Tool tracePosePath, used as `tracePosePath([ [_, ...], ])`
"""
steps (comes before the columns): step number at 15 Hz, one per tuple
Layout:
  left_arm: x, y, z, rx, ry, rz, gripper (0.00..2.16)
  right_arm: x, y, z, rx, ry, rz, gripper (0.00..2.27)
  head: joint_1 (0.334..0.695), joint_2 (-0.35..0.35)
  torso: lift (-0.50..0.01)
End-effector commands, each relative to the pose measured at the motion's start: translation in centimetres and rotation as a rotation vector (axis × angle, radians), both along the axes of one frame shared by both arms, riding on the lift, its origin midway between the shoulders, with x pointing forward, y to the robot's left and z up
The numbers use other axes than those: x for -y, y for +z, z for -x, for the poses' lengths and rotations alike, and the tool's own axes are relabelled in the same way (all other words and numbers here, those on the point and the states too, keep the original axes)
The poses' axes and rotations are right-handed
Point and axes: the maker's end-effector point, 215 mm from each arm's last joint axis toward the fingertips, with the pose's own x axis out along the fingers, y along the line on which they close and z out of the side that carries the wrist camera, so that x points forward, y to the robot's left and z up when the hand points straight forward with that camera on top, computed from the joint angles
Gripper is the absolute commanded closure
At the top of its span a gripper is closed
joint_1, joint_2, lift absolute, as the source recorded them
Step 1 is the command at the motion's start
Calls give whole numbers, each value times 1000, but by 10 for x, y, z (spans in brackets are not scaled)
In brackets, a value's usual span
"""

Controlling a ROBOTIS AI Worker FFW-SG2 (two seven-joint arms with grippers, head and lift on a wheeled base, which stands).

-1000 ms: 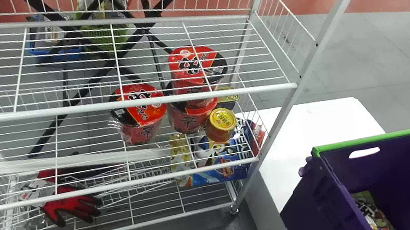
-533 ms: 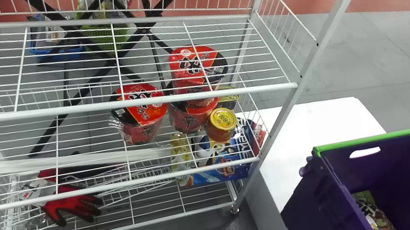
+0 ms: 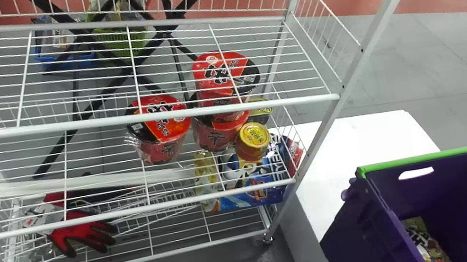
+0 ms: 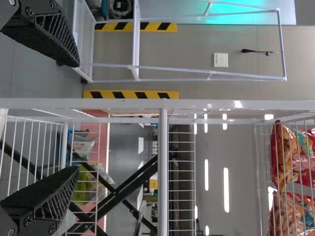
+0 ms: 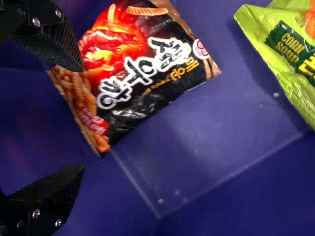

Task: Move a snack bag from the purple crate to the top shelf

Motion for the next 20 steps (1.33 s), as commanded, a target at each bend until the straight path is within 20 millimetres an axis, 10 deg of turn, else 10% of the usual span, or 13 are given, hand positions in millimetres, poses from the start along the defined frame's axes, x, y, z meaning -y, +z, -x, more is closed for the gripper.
tracePosePath([
  [1,0,3,1,13,1,2,60,9,-8,-16,51,80,10,130,695,-350,-451],
  [20,-21,-4,-5,14,28,-3,60,-50,-82,-22,21,416,-84,147,695,-350,-451],
])
